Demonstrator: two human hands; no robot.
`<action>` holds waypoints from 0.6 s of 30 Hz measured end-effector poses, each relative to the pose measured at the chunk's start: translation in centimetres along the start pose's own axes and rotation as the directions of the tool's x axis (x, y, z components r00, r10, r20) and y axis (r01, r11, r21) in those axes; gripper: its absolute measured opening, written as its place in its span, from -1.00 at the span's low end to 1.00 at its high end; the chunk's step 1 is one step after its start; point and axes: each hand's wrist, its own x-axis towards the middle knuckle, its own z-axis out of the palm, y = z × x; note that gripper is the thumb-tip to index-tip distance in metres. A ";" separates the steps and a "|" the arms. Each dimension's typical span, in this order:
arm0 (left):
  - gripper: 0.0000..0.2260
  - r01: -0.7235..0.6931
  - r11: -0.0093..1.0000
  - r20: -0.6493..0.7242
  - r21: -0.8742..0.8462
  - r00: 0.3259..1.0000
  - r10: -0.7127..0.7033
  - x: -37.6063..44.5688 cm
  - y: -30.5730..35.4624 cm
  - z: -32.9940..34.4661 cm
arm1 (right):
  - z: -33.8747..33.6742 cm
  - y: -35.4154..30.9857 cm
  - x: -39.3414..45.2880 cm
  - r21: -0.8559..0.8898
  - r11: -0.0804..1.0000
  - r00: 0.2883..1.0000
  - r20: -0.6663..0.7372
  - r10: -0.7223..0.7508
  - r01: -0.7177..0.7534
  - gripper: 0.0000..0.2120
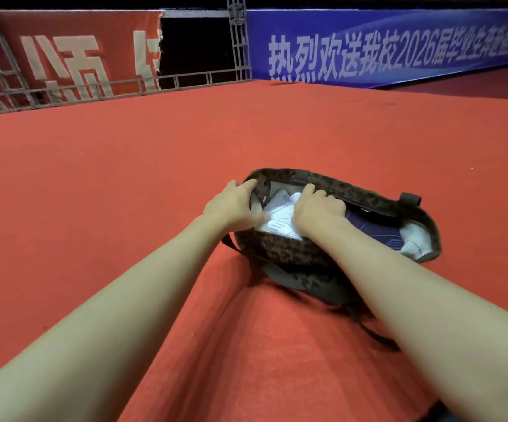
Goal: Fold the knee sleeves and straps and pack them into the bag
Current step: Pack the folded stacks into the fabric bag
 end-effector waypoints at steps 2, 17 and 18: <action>-0.36 0.085 0.987 0.004 0.136 0.996 -0.087 -0.3 0.6 0.6 | -0.4 0.2 0.1 -0.100 0.995 0.999 0.051 0.013 -0.008 -0.47; -0.03 0.169 0.984 0.134 0.056 0.975 -0.176 1.1 2.1 4.6 | 2.3 3.2 3.3 -0.079 0.988 0.987 0.096 -0.127 0.134 -0.45; 0.00 0.180 0.980 0.131 0.080 0.973 -0.189 1.1 2.2 4.9 | 3.1 3.3 3.7 -0.095 0.987 0.990 0.064 -0.126 0.132 -0.51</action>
